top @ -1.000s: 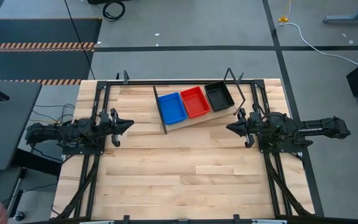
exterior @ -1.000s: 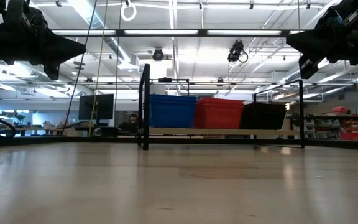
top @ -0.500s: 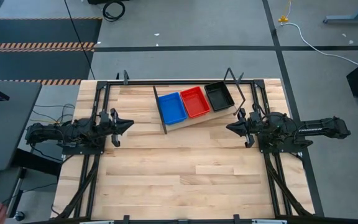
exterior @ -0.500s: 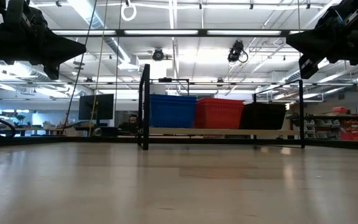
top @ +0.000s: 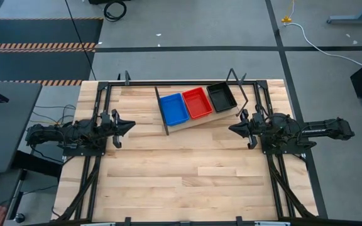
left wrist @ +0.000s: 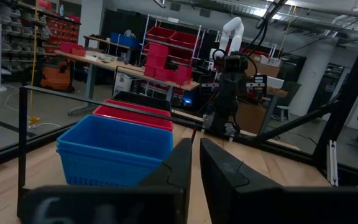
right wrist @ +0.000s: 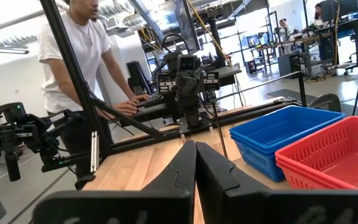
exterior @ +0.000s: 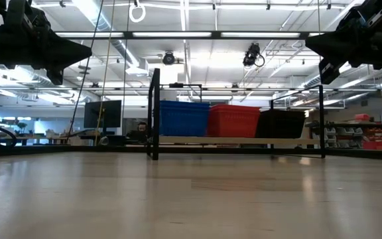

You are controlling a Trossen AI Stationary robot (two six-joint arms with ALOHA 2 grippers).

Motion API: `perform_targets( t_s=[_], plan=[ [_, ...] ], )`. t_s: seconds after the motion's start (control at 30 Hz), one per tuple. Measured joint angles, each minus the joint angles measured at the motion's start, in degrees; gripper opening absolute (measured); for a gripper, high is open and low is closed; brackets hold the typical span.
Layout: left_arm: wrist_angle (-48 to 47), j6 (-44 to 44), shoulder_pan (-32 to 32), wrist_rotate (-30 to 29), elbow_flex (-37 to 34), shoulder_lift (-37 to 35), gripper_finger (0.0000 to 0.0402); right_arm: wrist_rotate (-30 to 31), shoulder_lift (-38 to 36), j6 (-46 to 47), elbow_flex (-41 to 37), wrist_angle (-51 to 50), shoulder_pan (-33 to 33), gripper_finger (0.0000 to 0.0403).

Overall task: Stack baskets on shelf by color
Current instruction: Return to home position

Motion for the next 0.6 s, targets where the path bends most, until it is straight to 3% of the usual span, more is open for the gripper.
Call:
perform_targets(
  t_s=[0.6],
  plan=[
    [-0.01,-0.01,-0.02,0.0,0.0,0.0,0.0038,-0.02,0.0,0.0,0.0,0.0,0.0,0.0012]
  ],
)
